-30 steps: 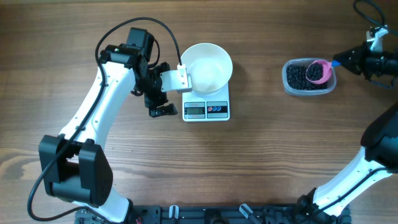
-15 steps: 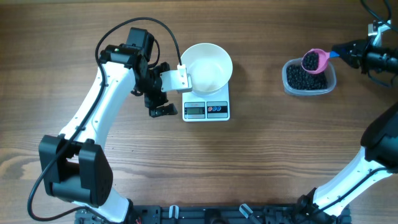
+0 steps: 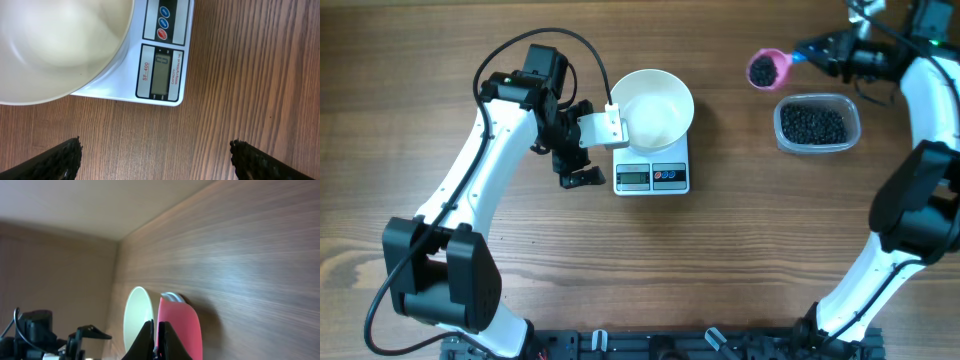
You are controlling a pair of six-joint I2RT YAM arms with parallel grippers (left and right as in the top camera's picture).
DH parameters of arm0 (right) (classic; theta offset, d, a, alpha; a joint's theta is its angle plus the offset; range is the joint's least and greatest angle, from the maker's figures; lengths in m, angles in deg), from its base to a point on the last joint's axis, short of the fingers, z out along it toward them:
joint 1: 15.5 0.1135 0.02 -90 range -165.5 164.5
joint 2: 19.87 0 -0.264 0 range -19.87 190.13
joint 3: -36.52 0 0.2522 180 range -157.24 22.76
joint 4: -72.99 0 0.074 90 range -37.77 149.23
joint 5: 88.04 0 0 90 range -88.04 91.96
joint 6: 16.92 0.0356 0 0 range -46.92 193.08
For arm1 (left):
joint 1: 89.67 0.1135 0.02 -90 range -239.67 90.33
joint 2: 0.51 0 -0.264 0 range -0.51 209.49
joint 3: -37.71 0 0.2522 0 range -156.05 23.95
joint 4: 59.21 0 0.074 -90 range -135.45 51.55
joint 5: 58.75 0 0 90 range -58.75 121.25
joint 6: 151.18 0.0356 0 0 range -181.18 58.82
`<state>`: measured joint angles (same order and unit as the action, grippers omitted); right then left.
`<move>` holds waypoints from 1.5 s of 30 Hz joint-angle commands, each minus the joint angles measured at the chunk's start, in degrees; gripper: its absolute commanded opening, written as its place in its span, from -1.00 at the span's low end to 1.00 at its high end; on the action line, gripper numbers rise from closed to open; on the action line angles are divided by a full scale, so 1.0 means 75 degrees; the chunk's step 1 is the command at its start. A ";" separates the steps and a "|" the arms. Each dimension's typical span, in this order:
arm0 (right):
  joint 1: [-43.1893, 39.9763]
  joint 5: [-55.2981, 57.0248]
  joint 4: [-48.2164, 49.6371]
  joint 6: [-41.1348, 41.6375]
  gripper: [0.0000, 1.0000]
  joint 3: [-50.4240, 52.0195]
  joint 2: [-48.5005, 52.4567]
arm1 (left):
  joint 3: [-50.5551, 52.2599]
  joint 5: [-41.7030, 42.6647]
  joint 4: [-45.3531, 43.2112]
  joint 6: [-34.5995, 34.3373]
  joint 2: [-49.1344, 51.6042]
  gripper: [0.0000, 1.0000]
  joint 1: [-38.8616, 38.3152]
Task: Scoop item into bowl and weigh 150g on scale
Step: 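Lift the filled scoop with the right gripper over the white bowl, then tip the scoop with the right gripper to pour beans into the bowl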
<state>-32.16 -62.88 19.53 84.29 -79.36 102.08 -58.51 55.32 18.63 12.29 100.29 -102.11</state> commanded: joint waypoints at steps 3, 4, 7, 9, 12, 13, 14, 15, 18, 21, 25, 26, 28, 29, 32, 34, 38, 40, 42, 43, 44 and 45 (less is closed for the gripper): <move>0.0796 -0.0659 0.0962 0.0562 -0.91 -0.0067 0.0178 | 0.0052 0.0184 0.0023 0.0149 0.0035 1.00 -0.0026; 0.0959 -0.0662 0.1081 0.0527 -0.91 -0.0067 0.0178 | 0.0052 0.0184 0.0023 0.0149 0.0035 1.00 -0.0026; 0.1332 -0.0956 0.1358 0.0201 -0.91 -0.0067 0.0175 | 0.0052 0.0184 0.0023 0.0149 0.0035 1.00 -0.0026; 0.1545 -0.1396 0.1580 0.0052 -0.91 -0.0067 0.0175 | 0.0052 0.0184 0.0023 0.0149 0.0035 1.00 -0.0026; 0.1792 -0.1614 0.1670 0.0108 -0.91 -0.0082 0.0154 | 0.0052 0.0184 0.0023 0.0149 0.0035 1.00 -0.0026; 0.1886 -0.1661 0.1667 0.0102 -0.91 -0.0082 0.0154 | 0.0052 0.0184 0.0023 0.0149 0.0035 1.00 -0.0026; 0.1947 -0.1693 0.1664 0.0096 -0.91 -0.0082 0.0154 | 0.0052 0.0184 0.0023 0.0149 0.0035 1.00 -0.0026; 0.2060 -0.1749 0.1664 0.0050 -0.91 -0.0082 0.0154 | 0.0052 0.0184 0.0023 0.0149 0.0035 1.00 -0.0026; 0.2369 -0.1763 0.1658 -0.0396 -0.91 -0.0082 0.0154 | 0.0052 0.0184 0.0023 0.0149 0.0035 1.00 -0.0026; 0.2544 -0.1737 0.1597 -0.0828 -0.91 -0.0082 0.0154 | 0.0052 0.0184 0.0023 0.0149 0.0035 1.00 -0.0026; 0.2777 -0.1463 0.1256 -0.1810 -0.91 -0.0082 0.0154 | 0.0052 0.0184 0.0023 0.0149 0.0035 1.00 -0.0026; 0.2847 -0.1183 0.1049 -0.2122 -0.91 -0.0082 0.0154 | 0.0052 0.0184 0.0023 0.0149 0.0035 1.00 -0.0026; 0.2987 -0.0472 0.0577 -0.2873 -0.91 -0.0082 0.0154 | 0.0052 0.0184 0.0023 0.0149 0.0035 1.00 -0.0026; 0.3060 -0.0134 0.0376 -0.3258 -0.91 -0.0082 0.0154 | 0.0052 0.0184 0.0023 0.0149 0.0035 1.00 -0.0026; 0.3316 0.0338 0.0035 -0.4246 -0.91 -0.0082 0.0154 | 0.0052 0.0184 0.0023 0.0149 0.0035 1.00 -0.0026; 0.3485 0.0536 -0.0038 -0.4631 -0.92 -0.0082 0.0154 | 0.0052 0.0184 0.0023 0.0149 0.0035 1.00 -0.0026; 0.3786 0.1679 0.0023 -0.5030 -0.91 -0.0082 0.0154 | 0.0052 0.0184 0.0023 0.0149 0.0035 1.00 -0.0026; 0.3832 0.1725 0.0029 -0.5330 -0.91 -0.0087 0.0154 | 0.0052 0.0184 0.0023 0.0149 0.0035 1.00 -0.0026; 0.3835 0.1725 0.0087 -0.5523 -0.91 -0.0152 0.0154 | 0.0052 0.0184 0.0023 0.0149 0.0035 1.00 -0.0026; 0.3838 0.1722 0.0093 -0.5520 -0.91 -0.0184 0.0140 | 0.0052 0.0184 0.0023 0.0149 0.0035 1.00 -0.0026; 0.3841 0.1719 0.0087 -0.5523 -0.91 -0.0213 0.0134 | 0.0052 0.0184 0.0023 0.0149 0.0035 1.00 -0.0026; 0.3844 0.1722 0.0087 -0.5543 -0.91 -0.0227 0.0079 | 0.0052 0.0184 0.0026 0.0149 0.0035 1.00 -0.0026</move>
<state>-3.22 -50.35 19.84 45.25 -79.39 102.08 -58.51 55.32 18.76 12.29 100.29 -102.11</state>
